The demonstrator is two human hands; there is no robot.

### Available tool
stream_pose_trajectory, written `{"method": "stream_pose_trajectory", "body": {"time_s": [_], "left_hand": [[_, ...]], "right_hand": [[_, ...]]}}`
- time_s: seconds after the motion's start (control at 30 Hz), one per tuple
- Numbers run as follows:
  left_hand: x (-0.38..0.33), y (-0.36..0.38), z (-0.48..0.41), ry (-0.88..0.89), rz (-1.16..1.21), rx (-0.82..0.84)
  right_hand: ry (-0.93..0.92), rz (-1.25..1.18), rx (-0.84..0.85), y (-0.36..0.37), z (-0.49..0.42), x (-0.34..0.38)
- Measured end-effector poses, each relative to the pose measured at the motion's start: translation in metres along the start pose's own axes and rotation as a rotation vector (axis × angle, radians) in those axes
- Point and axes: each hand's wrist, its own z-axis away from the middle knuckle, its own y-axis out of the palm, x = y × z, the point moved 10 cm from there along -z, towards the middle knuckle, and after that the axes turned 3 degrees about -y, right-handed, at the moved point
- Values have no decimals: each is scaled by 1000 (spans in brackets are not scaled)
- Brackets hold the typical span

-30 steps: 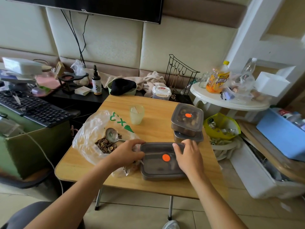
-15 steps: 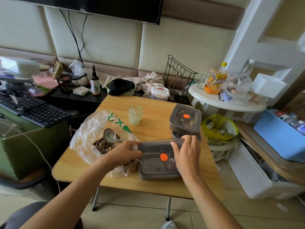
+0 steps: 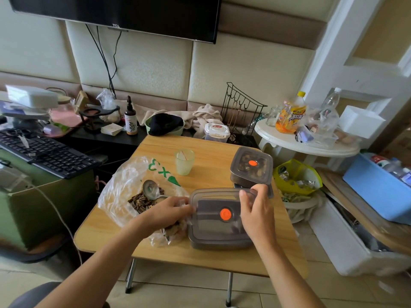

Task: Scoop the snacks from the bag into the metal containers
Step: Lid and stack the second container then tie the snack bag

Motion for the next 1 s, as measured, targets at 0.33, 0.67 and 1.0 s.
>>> {"method": "stream_pose_trajectory", "body": {"time_s": [0.33,0.67,1.0], "left_hand": [[-11,-23,2,38,146,-147],[-26,-13,-12,88,385,-275],[-30,22,-24,112,275,-189]], "right_hand": [[252,-797,-191,-64,-43,-5],[-286,-247,-482,-109,-81,56],[-470,257,-3,0,-63,18]]}}
